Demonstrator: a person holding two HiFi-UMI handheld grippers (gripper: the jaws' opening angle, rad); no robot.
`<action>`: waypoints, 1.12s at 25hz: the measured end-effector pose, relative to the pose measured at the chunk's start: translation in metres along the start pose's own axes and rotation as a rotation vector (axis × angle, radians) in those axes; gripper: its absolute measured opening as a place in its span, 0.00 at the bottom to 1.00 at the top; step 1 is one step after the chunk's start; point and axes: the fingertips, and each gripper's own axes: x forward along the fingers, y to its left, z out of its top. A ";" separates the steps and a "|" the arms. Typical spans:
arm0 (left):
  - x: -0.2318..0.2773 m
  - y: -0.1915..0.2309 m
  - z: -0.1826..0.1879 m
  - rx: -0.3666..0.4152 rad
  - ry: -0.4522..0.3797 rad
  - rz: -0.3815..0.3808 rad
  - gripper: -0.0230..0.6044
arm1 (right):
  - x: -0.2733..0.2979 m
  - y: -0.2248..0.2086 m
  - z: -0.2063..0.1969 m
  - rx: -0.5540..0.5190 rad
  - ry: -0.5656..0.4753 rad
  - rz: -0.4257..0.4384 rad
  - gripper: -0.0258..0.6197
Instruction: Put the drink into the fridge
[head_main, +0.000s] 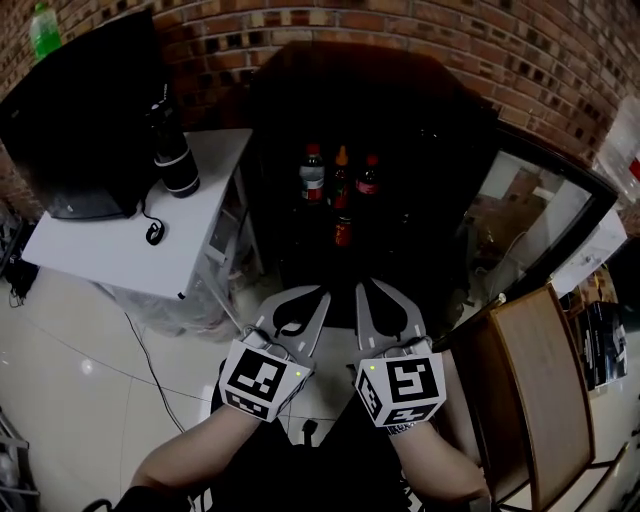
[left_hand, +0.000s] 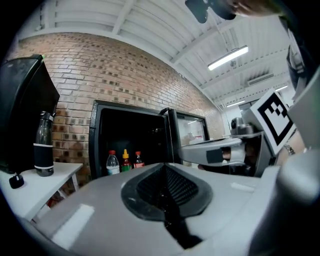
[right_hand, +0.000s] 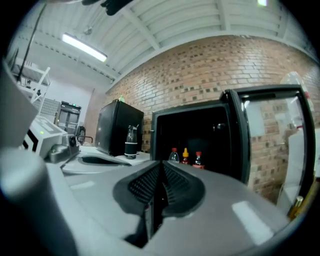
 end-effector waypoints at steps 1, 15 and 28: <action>-0.007 -0.004 0.003 0.000 -0.004 -0.003 0.04 | -0.005 0.004 0.002 -0.005 -0.003 0.001 0.04; -0.074 -0.039 0.028 0.008 -0.054 0.005 0.04 | -0.066 0.049 0.019 -0.052 -0.020 0.034 0.04; -0.104 -0.066 0.047 0.059 -0.083 -0.027 0.04 | -0.102 0.072 0.035 -0.073 -0.054 0.034 0.04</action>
